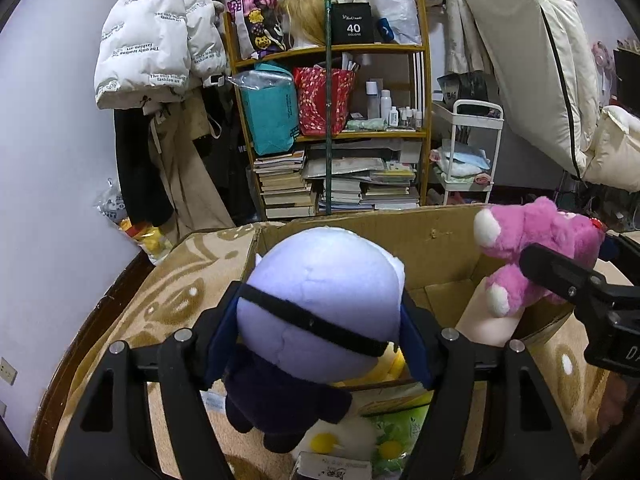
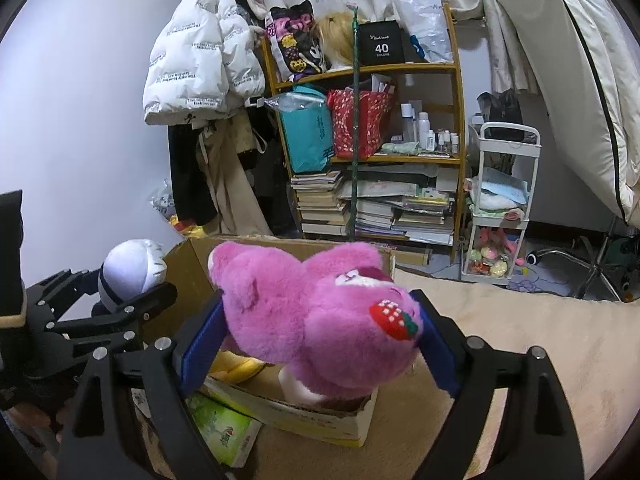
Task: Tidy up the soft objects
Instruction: 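Open both tools to drop the purple-white doll and pink bear into the box, then move both tools down toward the tissue packs and chick plush beside the box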
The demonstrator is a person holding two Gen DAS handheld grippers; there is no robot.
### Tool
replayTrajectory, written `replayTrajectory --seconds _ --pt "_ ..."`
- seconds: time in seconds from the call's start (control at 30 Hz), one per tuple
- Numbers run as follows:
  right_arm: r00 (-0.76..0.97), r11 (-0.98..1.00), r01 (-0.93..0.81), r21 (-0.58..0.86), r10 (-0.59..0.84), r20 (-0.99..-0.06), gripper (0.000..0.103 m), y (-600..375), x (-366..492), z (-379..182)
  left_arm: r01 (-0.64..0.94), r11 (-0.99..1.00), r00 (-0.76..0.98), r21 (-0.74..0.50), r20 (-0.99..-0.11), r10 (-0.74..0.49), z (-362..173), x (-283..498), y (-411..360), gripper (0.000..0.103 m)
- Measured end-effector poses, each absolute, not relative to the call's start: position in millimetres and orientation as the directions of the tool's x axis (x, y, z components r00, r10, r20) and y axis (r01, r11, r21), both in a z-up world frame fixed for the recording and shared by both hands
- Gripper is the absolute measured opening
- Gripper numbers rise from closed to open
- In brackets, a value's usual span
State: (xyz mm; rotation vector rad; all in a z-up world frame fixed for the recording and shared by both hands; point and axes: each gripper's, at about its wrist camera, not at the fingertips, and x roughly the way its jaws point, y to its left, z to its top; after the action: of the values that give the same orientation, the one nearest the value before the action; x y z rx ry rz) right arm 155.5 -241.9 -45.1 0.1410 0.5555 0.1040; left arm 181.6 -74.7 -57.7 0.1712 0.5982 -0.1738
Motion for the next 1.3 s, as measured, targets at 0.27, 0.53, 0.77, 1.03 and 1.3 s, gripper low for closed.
replayTrajectory --seconds 0.27,0.53,0.77,1.03,1.3 --pt "0.833 0.983 -0.065 0.171 0.148 -0.533 0.093 -243.7 157.8 -48.3 0.196 0.972 0.805 0.13 -0.588 -0.084 -58.6 183.4 -75.5 0.087" --pt "0.84 0.981 -0.074 0.181 0.159 -0.519 0.102 -242.2 156.3 -47.4 0.184 0.972 0.805 0.149 -0.59 -0.062 -55.6 180.5 -73.8 0.097" --pt "0.841 0.98 -0.066 0.187 0.155 -0.518 0.103 -243.0 153.1 -44.3 0.168 0.974 0.8 0.151 -0.599 -0.045 -49.4 174.0 -64.7 0.097" --pt "0.843 0.98 -0.061 0.189 0.152 -0.516 0.103 -238.5 137.3 -38.1 0.157 0.978 0.784 0.139 -0.62 -0.038 -41.1 157.8 -52.4 0.097" --pt "0.844 0.985 -0.075 0.158 0.147 -0.516 0.103 -222.0 116.7 -28.8 0.146 0.982 0.757 0.12 -0.653 -0.033 -34.4 137.3 -37.6 0.097"
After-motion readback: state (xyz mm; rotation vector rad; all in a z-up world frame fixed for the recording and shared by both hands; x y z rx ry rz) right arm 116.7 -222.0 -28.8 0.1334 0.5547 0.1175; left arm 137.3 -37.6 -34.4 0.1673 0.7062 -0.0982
